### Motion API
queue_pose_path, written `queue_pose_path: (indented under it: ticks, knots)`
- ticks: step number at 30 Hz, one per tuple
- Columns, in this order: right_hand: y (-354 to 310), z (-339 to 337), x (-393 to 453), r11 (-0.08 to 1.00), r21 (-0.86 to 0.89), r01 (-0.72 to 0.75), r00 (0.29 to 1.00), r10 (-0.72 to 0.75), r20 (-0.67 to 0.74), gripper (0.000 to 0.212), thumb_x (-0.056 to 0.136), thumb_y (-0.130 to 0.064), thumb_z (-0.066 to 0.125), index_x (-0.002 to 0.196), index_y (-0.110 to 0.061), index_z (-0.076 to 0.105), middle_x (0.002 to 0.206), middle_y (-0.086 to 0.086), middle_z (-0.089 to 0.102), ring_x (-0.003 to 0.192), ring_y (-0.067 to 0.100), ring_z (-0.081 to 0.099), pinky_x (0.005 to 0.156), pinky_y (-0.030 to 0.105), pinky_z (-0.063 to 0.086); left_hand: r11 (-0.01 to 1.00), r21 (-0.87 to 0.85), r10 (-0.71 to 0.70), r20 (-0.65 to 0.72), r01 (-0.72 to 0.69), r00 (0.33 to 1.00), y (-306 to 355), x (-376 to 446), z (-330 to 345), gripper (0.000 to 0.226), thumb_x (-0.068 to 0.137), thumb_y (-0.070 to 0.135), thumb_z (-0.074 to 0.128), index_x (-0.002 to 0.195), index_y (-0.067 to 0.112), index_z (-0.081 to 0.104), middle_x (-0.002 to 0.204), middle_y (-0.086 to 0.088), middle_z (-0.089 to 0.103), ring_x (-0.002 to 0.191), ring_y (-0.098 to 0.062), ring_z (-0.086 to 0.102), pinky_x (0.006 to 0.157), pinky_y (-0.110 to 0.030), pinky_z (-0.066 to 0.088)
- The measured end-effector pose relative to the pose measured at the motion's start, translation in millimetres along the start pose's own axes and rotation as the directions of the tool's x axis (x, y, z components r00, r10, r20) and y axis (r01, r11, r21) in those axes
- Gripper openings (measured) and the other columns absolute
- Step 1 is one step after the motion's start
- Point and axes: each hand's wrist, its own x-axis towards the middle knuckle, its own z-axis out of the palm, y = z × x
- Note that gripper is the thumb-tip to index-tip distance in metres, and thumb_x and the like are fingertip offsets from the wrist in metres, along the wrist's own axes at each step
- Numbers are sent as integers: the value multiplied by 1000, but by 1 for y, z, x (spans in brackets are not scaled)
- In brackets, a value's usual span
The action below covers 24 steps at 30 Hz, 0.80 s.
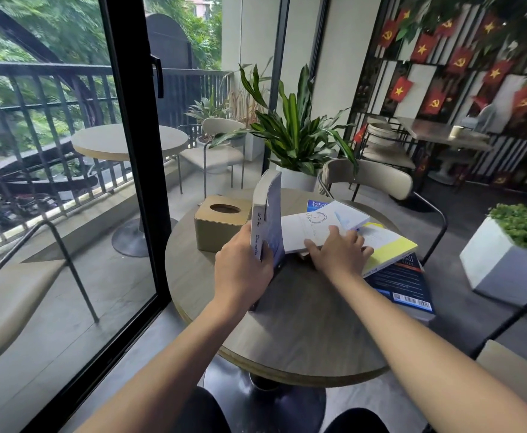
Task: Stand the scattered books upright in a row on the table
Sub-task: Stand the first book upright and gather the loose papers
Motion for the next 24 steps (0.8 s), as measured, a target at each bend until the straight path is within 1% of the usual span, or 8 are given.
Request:
queue_pose_path:
  ticks: [5, 8, 11, 15, 18, 20, 22, 24]
  knots:
    - [-2, -16, 19, 923, 273, -271, 961, 243, 132, 86, 72, -53, 76, 132, -5, 37, 138, 18, 50, 126, 35, 48, 100, 45, 31, 1000, -7, -8, 6, 8, 1000, 0, -1, 1, 24, 86, 10, 63, 108, 2, 61, 92, -13, 71, 76, -37, 60, 59, -28, 32]
    - [3, -21, 26, 849, 429, -308, 950, 252, 184, 71, 77, -43, 76, 129, -3, 48, 132, 16, 57, 121, 37, 52, 98, 45, 37, 1000, -17, -8, 8, 8, 1000, 0, -2, 0, 24, 86, 11, 63, 108, 2, 62, 94, -13, 71, 77, -36, 60, 60, -28, 32]
    - [3, -26, 27, 738, 641, -212, 976, 194, 99, 43, 79, -35, 65, 111, -5, 63, 113, 17, 68, 104, 37, 63, 85, 41, 53, 1000, -4, 0, 5, 0, 1000, 0, -1, 0, 21, 83, 8, 65, 103, 1, 62, 89, -13, 71, 73, -36, 59, 58, -27, 31]
    - [1, -44, 23, 668, 744, 1, 991, 97, -89, 25, 78, -34, 50, 96, -17, 51, 90, 8, 67, 75, 35, 69, 70, 51, 57, 1000, 2, -13, -23, 13, 1000, 1, -1, 2, 20, 83, 5, 67, 101, -1, 63, 85, -14, 70, 69, -36, 60, 57, -27, 34]
    - [-6, -68, 11, 726, 649, 228, 948, -12, -319, 20, 89, -24, 52, 102, -10, 50, 92, 7, 61, 80, 30, 59, 69, 42, 48, 998, 26, -52, -43, 54, 998, 0, 4, 6, 19, 84, 6, 67, 101, -2, 63, 84, -16, 69, 69, -37, 59, 57, -28, 32]
    - [-6, -77, 8, 747, 574, 334, 898, -67, -434, 17, 92, -18, 52, 102, -5, 51, 92, 7, 59, 79, 25, 50, 64, 34, 33, 995, 41, -90, -44, 92, 995, -1, 9, 10, 19, 84, 8, 65, 101, -1, 62, 83, -16, 68, 72, -41, 58, 58, -32, 29]
    - [-6, -82, 7, 755, 540, 373, 878, -97, -469, 16, 92, -16, 52, 102, -4, 52, 92, 7, 58, 78, 22, 46, 61, 29, 22, 990, 50, -128, -47, 130, 991, -3, 14, 12, 23, 85, 9, 64, 105, -1, 62, 85, -17, 68, 77, -43, 59, 60, -33, 29]
    - [-7, -83, 7, 743, 540, 396, 874, -123, -470, 15, 92, -15, 53, 102, -3, 52, 92, 9, 61, 78, 25, 48, 63, 29, 23, 989, 46, -138, -53, 141, 989, -5, 19, 14, 28, 85, 10, 63, 112, 1, 61, 89, -16, 69, 80, -42, 60, 61, -35, 33]
